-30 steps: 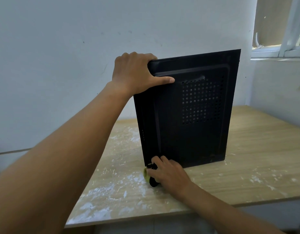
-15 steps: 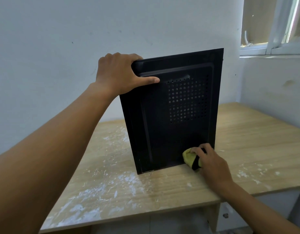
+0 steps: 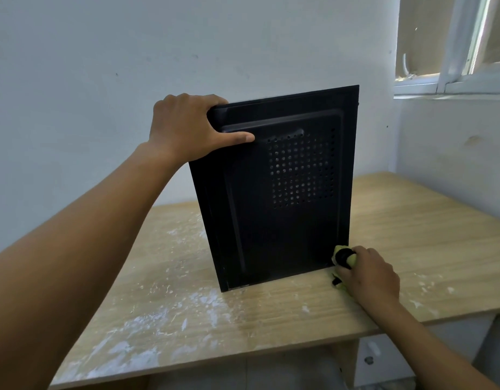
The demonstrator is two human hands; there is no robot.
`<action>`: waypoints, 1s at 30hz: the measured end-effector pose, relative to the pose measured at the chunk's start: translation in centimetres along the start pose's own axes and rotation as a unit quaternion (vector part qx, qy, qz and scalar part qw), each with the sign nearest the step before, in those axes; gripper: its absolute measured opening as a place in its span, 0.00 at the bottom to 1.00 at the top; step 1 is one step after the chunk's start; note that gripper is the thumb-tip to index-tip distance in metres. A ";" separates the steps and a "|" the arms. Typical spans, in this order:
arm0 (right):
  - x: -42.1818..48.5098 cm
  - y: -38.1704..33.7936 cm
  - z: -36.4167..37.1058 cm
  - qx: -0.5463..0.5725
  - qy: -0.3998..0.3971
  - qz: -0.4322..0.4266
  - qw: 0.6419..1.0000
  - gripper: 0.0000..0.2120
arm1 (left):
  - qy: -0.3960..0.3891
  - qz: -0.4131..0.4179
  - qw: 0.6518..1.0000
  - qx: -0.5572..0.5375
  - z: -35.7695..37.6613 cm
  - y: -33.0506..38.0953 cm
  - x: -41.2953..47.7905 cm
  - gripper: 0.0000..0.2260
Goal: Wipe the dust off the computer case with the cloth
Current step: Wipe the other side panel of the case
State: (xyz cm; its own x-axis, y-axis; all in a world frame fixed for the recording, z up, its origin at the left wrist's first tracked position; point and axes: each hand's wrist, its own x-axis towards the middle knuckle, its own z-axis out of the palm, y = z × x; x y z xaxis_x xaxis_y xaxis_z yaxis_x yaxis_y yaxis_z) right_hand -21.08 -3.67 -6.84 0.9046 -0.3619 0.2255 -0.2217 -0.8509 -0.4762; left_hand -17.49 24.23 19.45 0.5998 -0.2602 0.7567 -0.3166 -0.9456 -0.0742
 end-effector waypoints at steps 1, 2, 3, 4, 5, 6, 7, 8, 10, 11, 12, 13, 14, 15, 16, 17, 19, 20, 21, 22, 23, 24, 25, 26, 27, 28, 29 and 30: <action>-0.2 -0.5 0.1 -0.004 -0.009 0.006 1.000 0.19 | 0.002 0.001 1.000 0.001 0.0 -0.1 0.0 0.39; -0.4 -1.0 0.1 -0.005 -0.020 0.011 1.000 0.19 | 0.005 0.001 1.000 0.002 0.1 -0.1 0.0 0.39; -0.7 -1.4 0.1 -0.005 -0.031 0.017 0.999 0.19 | 0.007 0.001 1.000 0.003 0.1 -0.1 0.1 0.39; -0.9 -2.0 0.1 -0.003 -0.045 0.020 0.999 0.19 | 0.008 0.000 1.000 0.003 0.1 -0.2 0.1 0.39; -1.0 -2.6 0.1 0.002 -0.061 0.021 0.998 0.18 | 0.009 0.001 1.000 0.003 0.2 -0.2 0.1 0.39; -1.3 -3.3 0.2 0.010 -0.079 0.019 0.997 0.16 | 0.010 0.002 1.000 0.002 0.2 -0.2 0.1 0.40; -1.6 -4.0 0.3 0.020 -0.097 0.013 0.995 0.16 | 0.010 0.002 1.000 0.002 0.2 -0.2 0.1 0.40; -2.0 -4.9 0.6 0.029 -0.113 0.001 0.993 0.15 | 0.010 0.003 1.000 0.002 0.2 -0.1 0.1 0.40; -3.0 -6.4 1.3 0.049 -0.128 -0.025 0.990 0.13 | 0.007 0.003 1.000 0.002 0.1 -0.2 0.1 0.39; -3.5 -6.8 1.7 0.057 -0.125 -0.031 0.990 0.12 | 0.004 0.004 1.000 0.002 0.1 -0.2 0.1 0.39; -3.8 -7.1 1.9 0.064 -0.117 -0.033 0.991 0.13 | 0.003 0.004 1.000 0.003 0.1 -0.3 0.0 0.39; -3.9 -7.0 2.0 0.071 -0.109 -0.030 0.991 0.16 | 0.003 0.005 1.000 0.005 0.1 -0.3 0.0 0.39; -3.8 -6.7 1.9 0.075 -0.106 -0.027 0.991 0.18 | 0.002 0.005 1.000 0.006 0.1 -0.2 0.0 0.39; -3.6 -6.2 1.8 0.074 -0.106 -0.024 0.991 0.19 | 0.002 0.006 1.000 0.007 0.1 -0.2 0.0 0.39; -3.2 -5.6 1.5 0.070 -0.105 -0.019 0.992 0.18 | 0.001 0.006 1.000 0.008 0.1 -0.2 0.1 0.39; -2.8 -5.1 1.1 0.065 -0.099 -0.009 0.993 0.18 | 0.000 0.005 1.000 0.008 0.1 -0.2 0.1 0.39; -2.1 -3.8 0.4 0.058 -0.078 0.018 0.995 0.18 | 0.001 0.003 1.000 0.009 0.1 -0.2 0.1 0.40; -1.7 -3.2 0.1 0.058 -0.067 0.030 0.996 0.18 | 0.002 0.002 1.000 0.010 0.1 -0.2 0.2 0.40; -1.4 -2.5 0.0 0.059 -0.055 0.042 0.996 0.18 | 0.002 0.002 1.000 0.010 0.1 -0.2 0.2 0.40; -1.1 -1.9 -0.2 0.061 -0.042 0.052 0.996 0.17 | 0.003 0.002 1.000 0.009 0.1 -0.2 0.2 0.40; -0.9 -1.3 -0.3 0.065 -0.027 0.062 0.996 0.16 | 0.003 0.002 1.000 0.007 0.1 -0.2 0.2 0.40; -0.7 -0.9 -0.3 0.069 -0.012 0.070 0.995 0.16 | 0.004 0.001 1.000 0.005 0.1 -0.2 0.1 0.40; -0.5 -0.5 -0.4 0.071 0.001 0.076 0.995 0.15 | 0.004 0.000 1.000 0.005 0.1 -0.2 0.1 0.40; -0.4 -0.3 -0.4 0.073 0.011 0.082 0.994 0.15 | 0.003 0.000 1.000 0.004 0.1 -0.2 0.1 0.40; -0.2 -0.1 -0.5 0.076 0.021 0.089 0.993 0.15 | 0.002 0.001 1.000 0.003 0.1 -0.1 0.0 0.40; -0.1 0.1 -0.5 0.078 0.030 0.096 0.992 0.16 | 0.001 0.002 1.000 0.000 0.0 0.0 0.0 0.40; 0.0 0.2 -0.7 0.076 0.034 0.100 0.991 0.17 | 0.000 0.002 1.000 -0.002 0.0 0.1 0.0 0.39; 0.0 0.0 -0.7 0.068 0.031 0.100 0.992 0.17 | 0.000 0.002 1.000 -0.003 0.0 0.0 0.0 0.38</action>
State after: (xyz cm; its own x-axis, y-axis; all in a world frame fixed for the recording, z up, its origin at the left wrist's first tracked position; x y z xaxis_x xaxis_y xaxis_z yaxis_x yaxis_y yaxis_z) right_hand -21.30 -3.97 -6.29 0.8224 -0.5445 0.1649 -0.3391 -0.7019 -0.6264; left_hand -17.51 24.23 19.49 0.5989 -0.2637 0.7561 -0.3227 -0.9436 -0.0735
